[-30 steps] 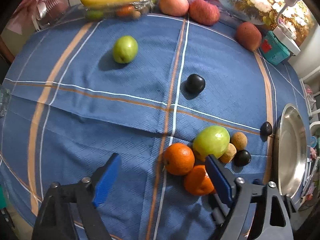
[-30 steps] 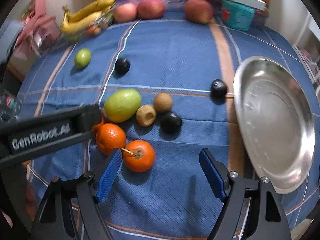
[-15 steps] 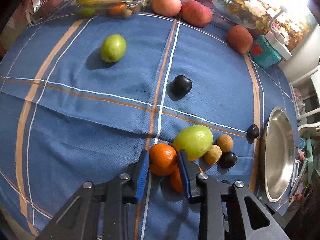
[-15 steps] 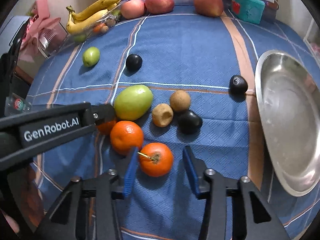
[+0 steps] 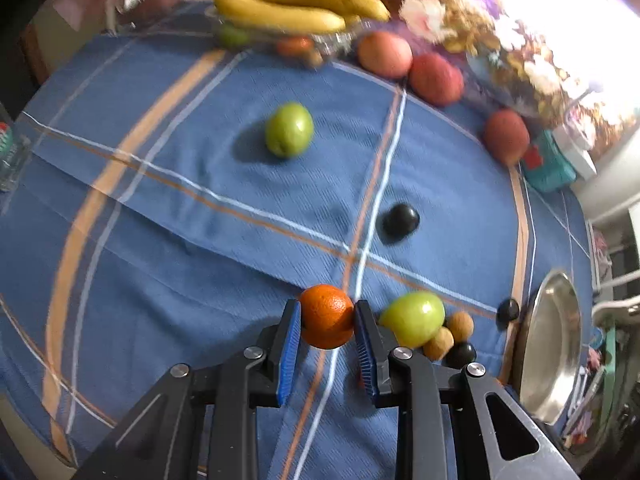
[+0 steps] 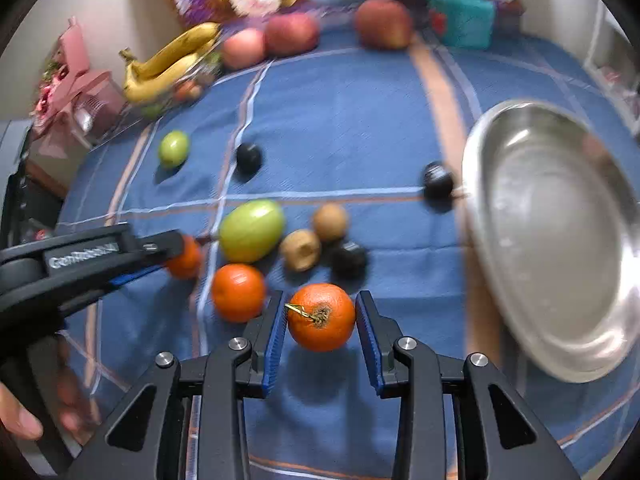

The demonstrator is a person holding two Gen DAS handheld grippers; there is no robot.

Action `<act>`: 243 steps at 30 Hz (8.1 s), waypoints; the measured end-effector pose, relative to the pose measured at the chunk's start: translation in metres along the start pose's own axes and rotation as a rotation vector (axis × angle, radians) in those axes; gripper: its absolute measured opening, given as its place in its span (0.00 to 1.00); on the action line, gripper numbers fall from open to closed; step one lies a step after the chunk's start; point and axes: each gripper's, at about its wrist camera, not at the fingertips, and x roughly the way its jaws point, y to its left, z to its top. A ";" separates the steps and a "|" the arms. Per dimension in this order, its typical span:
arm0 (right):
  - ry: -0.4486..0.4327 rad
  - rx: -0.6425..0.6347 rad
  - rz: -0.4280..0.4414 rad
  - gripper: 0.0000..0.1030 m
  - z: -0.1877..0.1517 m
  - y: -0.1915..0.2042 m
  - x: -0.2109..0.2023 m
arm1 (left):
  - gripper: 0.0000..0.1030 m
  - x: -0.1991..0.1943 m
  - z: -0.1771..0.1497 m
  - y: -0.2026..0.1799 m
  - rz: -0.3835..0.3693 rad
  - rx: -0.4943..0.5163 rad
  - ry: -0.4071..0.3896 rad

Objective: Organize fruits
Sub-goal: 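Grasp an orange with the right gripper while the left gripper grasps another orange, then carry both oranges over the steel plate and open both grippers, then move both grippers back toward the remaining fruit cluster, then grasp the green pear with the left gripper while the right gripper grasps a black plum, then carry the pear and plum over the steel plate and open both grippers, then move both grippers back toward the two brown kiwis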

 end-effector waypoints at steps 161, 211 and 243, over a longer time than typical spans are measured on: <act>-0.064 0.356 0.048 0.24 0.043 -0.053 -0.017 | 0.47 0.041 0.034 -0.017 -0.119 -0.025 0.019; -0.238 0.726 -0.284 0.24 0.014 -0.192 -0.076 | 0.48 0.018 -0.063 -0.212 -0.294 0.653 -0.102; -0.201 0.318 -0.322 0.91 0.038 -0.102 -0.053 | 1.00 0.018 0.005 -0.087 0.050 0.229 -0.100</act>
